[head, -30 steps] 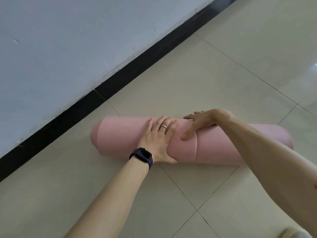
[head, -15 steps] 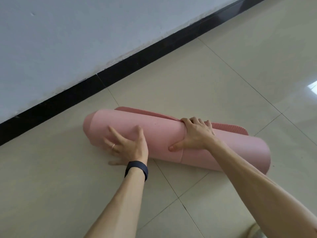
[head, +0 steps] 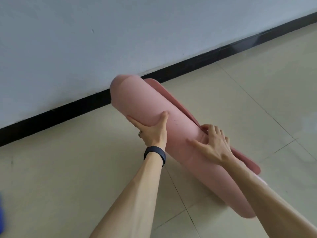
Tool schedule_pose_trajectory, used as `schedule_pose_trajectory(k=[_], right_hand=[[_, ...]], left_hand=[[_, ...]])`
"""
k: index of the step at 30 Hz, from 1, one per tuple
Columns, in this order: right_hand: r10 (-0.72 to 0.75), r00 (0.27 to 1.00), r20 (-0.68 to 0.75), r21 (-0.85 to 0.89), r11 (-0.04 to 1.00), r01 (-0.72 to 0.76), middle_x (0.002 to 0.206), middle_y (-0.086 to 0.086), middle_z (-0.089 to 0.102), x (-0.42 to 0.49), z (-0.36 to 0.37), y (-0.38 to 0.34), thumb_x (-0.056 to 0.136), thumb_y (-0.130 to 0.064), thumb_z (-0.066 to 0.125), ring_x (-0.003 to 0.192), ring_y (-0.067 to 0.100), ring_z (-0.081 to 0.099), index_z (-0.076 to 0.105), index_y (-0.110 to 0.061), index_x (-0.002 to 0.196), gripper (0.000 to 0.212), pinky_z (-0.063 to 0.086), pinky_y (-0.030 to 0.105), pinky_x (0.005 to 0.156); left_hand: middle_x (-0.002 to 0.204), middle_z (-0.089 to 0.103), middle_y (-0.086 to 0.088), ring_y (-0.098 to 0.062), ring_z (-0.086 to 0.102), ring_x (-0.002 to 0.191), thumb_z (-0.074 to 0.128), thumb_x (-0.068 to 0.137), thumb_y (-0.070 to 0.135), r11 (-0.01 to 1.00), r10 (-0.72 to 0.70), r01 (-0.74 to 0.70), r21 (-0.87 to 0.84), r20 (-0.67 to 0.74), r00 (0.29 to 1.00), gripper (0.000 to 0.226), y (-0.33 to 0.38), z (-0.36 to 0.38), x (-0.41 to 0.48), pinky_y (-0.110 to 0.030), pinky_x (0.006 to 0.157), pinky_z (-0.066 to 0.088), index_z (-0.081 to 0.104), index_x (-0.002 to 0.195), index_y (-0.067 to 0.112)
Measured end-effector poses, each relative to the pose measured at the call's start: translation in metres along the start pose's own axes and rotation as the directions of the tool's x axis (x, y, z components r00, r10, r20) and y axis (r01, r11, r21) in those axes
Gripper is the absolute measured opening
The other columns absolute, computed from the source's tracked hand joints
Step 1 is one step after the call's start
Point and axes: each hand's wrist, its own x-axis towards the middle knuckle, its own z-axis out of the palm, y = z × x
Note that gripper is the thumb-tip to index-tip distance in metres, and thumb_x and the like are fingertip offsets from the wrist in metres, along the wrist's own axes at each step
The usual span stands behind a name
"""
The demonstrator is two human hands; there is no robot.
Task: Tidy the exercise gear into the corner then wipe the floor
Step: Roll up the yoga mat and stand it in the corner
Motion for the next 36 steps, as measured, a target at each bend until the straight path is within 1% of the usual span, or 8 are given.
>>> schedule_pose_trajectory(k=[4, 7, 16, 19, 22, 26, 31, 36], right_hand=[[0.036, 0.999, -0.009, 0.436, 0.899, -0.028, 0.11, -0.013, 0.06, 0.018, -0.046, -0.024, 0.072, -0.089, 0.034, 0.105, 0.016, 0.058, 0.05, -0.033, 0.114, 0.072, 0.041, 0.031, 0.079], [-0.028, 0.997, -0.073, 0.595, 0.801, 0.066, 0.124, -0.006, 0.061, 0.04, -0.086, -0.05, 0.085, -0.084, 0.031, 0.112, 0.014, 0.059, 0.056, -0.037, 0.123, 0.065, 0.044, 0.034, 0.096], [-0.277, 0.894, -0.352, 0.772, 0.455, 0.445, 0.139, -0.003, 0.057, 0.042, -0.191, -0.135, 0.085, -0.073, 0.054, 0.129, 0.012, 0.054, 0.049, -0.02, 0.14, 0.077, 0.041, 0.04, 0.109], [-0.274, 0.87, -0.41, 0.77, 0.408, 0.491, 0.137, 0.02, 0.053, 0.031, -0.211, -0.153, 0.071, -0.089, 0.051, 0.128, 0.032, 0.052, 0.048, 0.0, 0.134, 0.109, 0.045, 0.051, 0.105], [-0.268, 0.838, -0.476, 0.73, 0.411, 0.546, 0.11, 0.037, 0.054, 0.024, -0.22, -0.175, 0.064, -0.095, 0.05, 0.097, 0.051, 0.054, 0.046, 0.015, 0.112, 0.12, 0.045, 0.045, 0.072], [-0.196, 0.881, -0.43, 0.792, 0.386, 0.472, 0.075, -0.011, 0.056, 0.015, -0.236, -0.196, 0.073, -0.093, 0.037, 0.075, 0.013, 0.051, 0.061, -0.027, 0.084, 0.071, 0.038, 0.026, 0.064], [-0.235, 0.895, -0.38, 0.746, 0.493, 0.447, 0.065, -0.018, 0.071, 0.003, -0.269, -0.226, 0.096, -0.07, 0.025, 0.069, 0.001, 0.067, 0.075, -0.039, 0.058, 0.07, 0.048, 0.025, 0.076], [-0.27, 0.922, -0.278, 0.736, 0.557, 0.384, 0.095, -0.005, 0.078, 0.014, -0.288, -0.256, 0.073, -0.082, 0.056, 0.091, 0.013, 0.074, 0.076, -0.025, 0.104, 0.068, 0.057, 0.034, 0.088]], left_hand=[[0.119, 0.046, 0.008, -0.006, 0.055, 0.091, 0.081, 0.072, 0.051, 0.933, 0.354, -0.359, 0.008, 0.148, 0.923, 0.117, 0.055, 0.007, -0.001, -0.03, 0.086, 0.049, -0.008, 0.149, 0.056], [0.127, 0.045, 0.016, -0.006, 0.055, 0.107, 0.083, 0.069, 0.049, 0.824, 0.547, -0.567, -0.014, 0.277, 0.79, 0.119, 0.101, 0.019, -0.006, -0.028, 0.093, 0.047, -0.005, 0.148, 0.059], [0.157, 0.021, 0.017, -0.01, 0.037, 0.14, 0.088, 0.061, 0.044, 0.485, 0.845, -0.87, -0.092, 0.305, 0.439, 0.131, 0.181, 0.014, -0.031, -0.045, 0.112, 0.041, -0.01, 0.147, 0.056], [0.16, 0.023, 0.008, -0.015, 0.04, 0.139, 0.09, 0.056, 0.047, 0.43, 0.845, -0.901, -0.056, 0.378, 0.379, 0.135, 0.194, 0.001, -0.035, -0.047, 0.109, 0.043, -0.015, 0.139, 0.064], [0.16, 0.018, 0.012, -0.008, 0.037, 0.139, 0.089, 0.052, 0.057, 0.433, 0.788, -0.898, 0.077, 0.451, 0.418, 0.13, 0.2, -0.019, -0.034, -0.042, 0.109, 0.044, -0.012, 0.134, 0.067], [0.145, 0.038, 0.012, -0.003, 0.047, 0.129, 0.068, 0.072, 0.066, 0.489, 0.845, -0.844, -0.22, 0.36, 0.396, 0.081, 0.236, -0.034, -0.056, -0.026, 0.1, 0.045, 0.019, 0.131, 0.041], [0.129, 0.057, 0.01, -0.013, 0.054, 0.121, 0.051, 0.07, 0.089, 0.746, 0.665, -0.628, -0.221, 0.299, 0.685, 0.091, 0.324, -0.022, -0.081, -0.042, 0.106, 0.042, 0.032, 0.14, 0.033], [0.126, 0.056, 0.015, -0.014, 0.053, 0.123, 0.064, 0.078, 0.062, 0.747, 0.627, -0.665, -0.015, 0.35, 0.696, 0.077, 0.342, -0.017, -0.08, -0.039, 0.107, 0.042, 0.036, 0.146, 0.038]])
